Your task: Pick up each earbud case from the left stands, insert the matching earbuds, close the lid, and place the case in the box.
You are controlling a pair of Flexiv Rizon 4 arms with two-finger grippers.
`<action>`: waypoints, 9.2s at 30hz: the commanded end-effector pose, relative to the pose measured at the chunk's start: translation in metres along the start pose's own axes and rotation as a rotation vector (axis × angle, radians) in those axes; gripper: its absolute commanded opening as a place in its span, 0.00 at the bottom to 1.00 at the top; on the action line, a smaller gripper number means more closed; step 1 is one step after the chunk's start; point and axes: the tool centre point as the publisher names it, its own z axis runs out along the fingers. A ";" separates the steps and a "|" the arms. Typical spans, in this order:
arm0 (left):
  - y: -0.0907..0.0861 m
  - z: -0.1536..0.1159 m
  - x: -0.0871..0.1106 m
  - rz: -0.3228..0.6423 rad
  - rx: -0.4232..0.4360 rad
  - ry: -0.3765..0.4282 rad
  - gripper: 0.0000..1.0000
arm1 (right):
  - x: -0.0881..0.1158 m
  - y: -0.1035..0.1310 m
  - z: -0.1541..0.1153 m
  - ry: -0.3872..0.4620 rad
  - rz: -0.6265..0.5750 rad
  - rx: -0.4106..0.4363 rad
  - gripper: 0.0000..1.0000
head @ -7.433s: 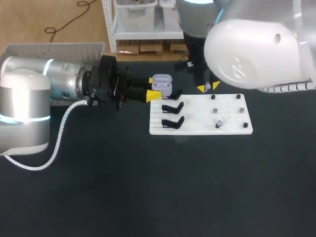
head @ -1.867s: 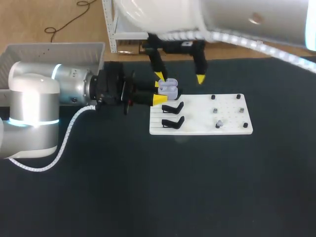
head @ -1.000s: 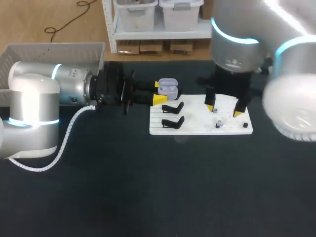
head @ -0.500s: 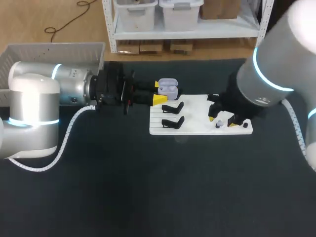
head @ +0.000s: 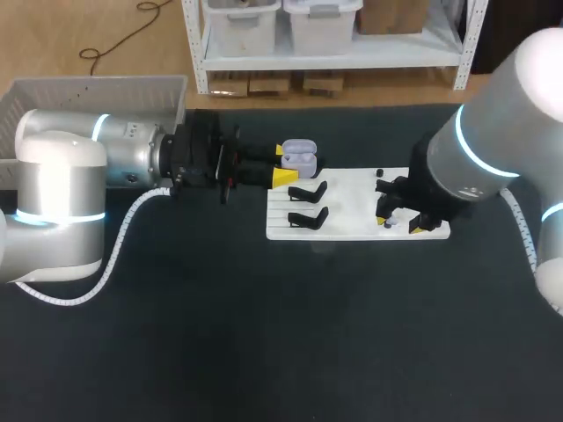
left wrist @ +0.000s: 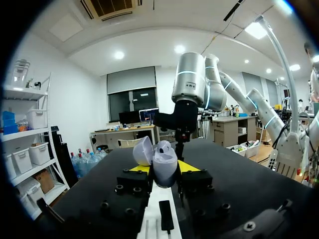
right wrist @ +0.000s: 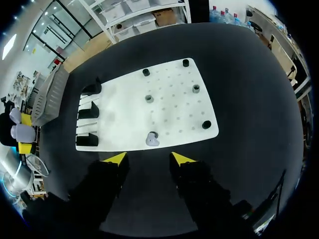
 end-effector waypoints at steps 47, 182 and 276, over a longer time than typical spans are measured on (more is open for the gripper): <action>-0.001 0.000 0.000 0.002 -0.005 0.000 0.00 | -0.017 -0.005 0.027 0.002 0.066 0.076 0.30; -0.001 0.000 0.000 0.002 -0.005 0.000 0.00 | -0.019 0.182 -0.091 0.072 -0.607 0.022 0.00; -0.001 0.000 0.000 0.002 -0.005 0.000 0.00 | -0.075 0.138 -0.055 0.222 -0.178 0.082 1.00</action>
